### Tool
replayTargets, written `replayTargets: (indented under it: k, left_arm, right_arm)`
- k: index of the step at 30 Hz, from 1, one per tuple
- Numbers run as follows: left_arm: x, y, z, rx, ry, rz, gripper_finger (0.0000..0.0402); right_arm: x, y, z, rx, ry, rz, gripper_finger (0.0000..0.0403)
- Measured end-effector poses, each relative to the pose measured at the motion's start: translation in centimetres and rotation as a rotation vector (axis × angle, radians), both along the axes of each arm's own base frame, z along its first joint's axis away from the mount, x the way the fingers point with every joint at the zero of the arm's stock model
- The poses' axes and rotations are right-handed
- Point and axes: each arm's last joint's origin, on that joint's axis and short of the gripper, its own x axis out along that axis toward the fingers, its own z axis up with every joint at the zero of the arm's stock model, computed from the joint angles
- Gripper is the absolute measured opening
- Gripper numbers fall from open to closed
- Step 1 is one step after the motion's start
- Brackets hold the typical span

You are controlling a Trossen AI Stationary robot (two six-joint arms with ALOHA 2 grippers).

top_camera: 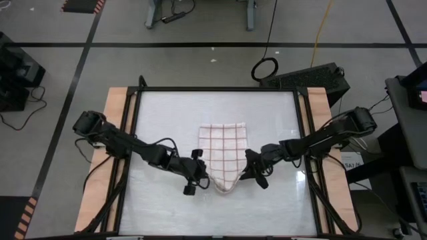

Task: Roll towel
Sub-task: Roll the white checkered towel

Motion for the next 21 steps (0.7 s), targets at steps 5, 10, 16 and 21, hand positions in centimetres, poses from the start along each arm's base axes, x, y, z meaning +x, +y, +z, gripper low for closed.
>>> replayTargets:
  k: [5,10,16,21]
  left_arm:
    - [-0.7,0.3,-0.8,-0.038,0.116,0.082,0.0007]
    - [-0.9,0.4,-0.5,-0.130,0.137,0.178,0.0006]
    - [-0.9,0.6,-0.1,-0.286,0.163,0.258,0.0006]
    - [-1.2,1.6,1.1,-0.463,0.214,0.279,0.0009]
  right_arm:
    - [-0.6,-0.1,0.6,0.139,0.101,-0.070,0.0004]
    - [-1.2,-0.2,1.6,0.243,0.134,-0.118,0.0004]
    - [-1.6,-0.3,2.5,0.330,0.150,-0.156,0.0004]
    - [-2.0,-0.4,3.5,0.460,0.171,-0.199,0.0004]
